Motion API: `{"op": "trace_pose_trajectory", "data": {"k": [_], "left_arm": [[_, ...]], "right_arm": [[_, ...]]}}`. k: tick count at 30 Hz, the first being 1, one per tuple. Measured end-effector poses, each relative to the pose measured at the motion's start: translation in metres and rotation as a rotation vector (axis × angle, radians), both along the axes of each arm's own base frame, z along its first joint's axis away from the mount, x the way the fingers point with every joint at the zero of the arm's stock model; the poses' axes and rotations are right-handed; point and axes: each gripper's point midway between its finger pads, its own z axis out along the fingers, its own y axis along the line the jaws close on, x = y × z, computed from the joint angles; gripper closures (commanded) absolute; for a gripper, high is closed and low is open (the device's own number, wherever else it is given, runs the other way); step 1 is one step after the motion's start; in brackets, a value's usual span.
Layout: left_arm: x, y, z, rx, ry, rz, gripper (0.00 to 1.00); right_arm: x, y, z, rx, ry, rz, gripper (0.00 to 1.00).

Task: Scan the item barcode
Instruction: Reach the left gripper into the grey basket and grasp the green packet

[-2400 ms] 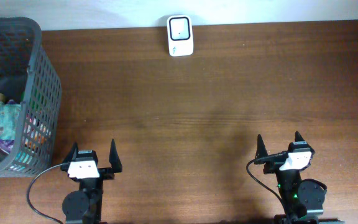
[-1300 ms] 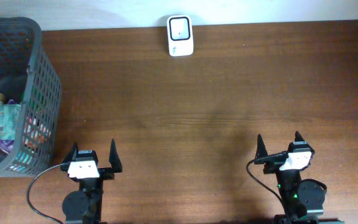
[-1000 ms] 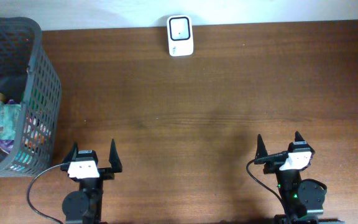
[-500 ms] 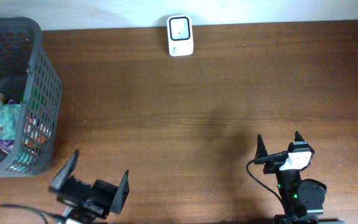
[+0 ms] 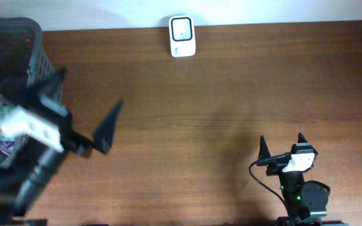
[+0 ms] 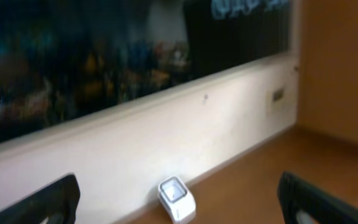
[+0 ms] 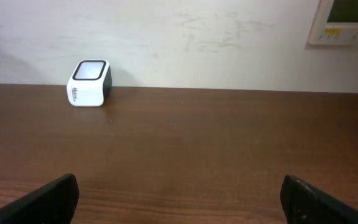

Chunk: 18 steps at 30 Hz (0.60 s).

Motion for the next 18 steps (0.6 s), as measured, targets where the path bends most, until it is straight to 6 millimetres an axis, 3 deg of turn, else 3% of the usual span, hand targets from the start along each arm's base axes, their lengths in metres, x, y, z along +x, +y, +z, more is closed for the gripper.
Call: {"op": "trace_pose_trajectory", "data": {"k": [2,4,5,7,8,10,11,13,18], "left_arm": [[0.026,0.015,0.005,-0.014,0.141,0.098,0.01],[0.057,0.038,-0.005,-0.003,0.334,0.219,0.01],[0.083,0.061,-0.012,0.0,0.426,0.324,0.01],[0.115,0.102,-0.037,-0.025,0.582,0.476,0.01],[0.132,0.134,-0.044,-0.068,0.627,0.578,0.01],[0.15,0.188,-0.063,-0.156,0.692,0.719,0.01],[0.152,0.22,-0.081,-0.211,0.748,0.798,0.01],[0.146,0.252,-0.102,-0.267,0.822,0.879,0.01],[0.117,0.3,-0.124,-0.336,0.908,1.025,0.01]], "right_arm": [[0.0,0.0,0.0,0.0,0.001,0.0,0.01],[0.0,0.0,0.0,0.0,0.0,0.0,0.01],[0.0,0.0,0.0,0.0,0.0,0.0,0.02],[0.0,0.0,0.0,0.0,0.0,0.0,0.01],[0.0,0.0,0.0,0.0,0.0,0.0,0.01],[0.0,0.0,0.0,0.0,0.0,0.0,0.01],[0.0,0.0,0.0,0.0,0.0,0.0,0.01],[0.0,0.0,0.0,0.0,0.0,0.0,0.01],[0.0,0.0,0.0,0.0,0.0,0.0,0.01]]}}
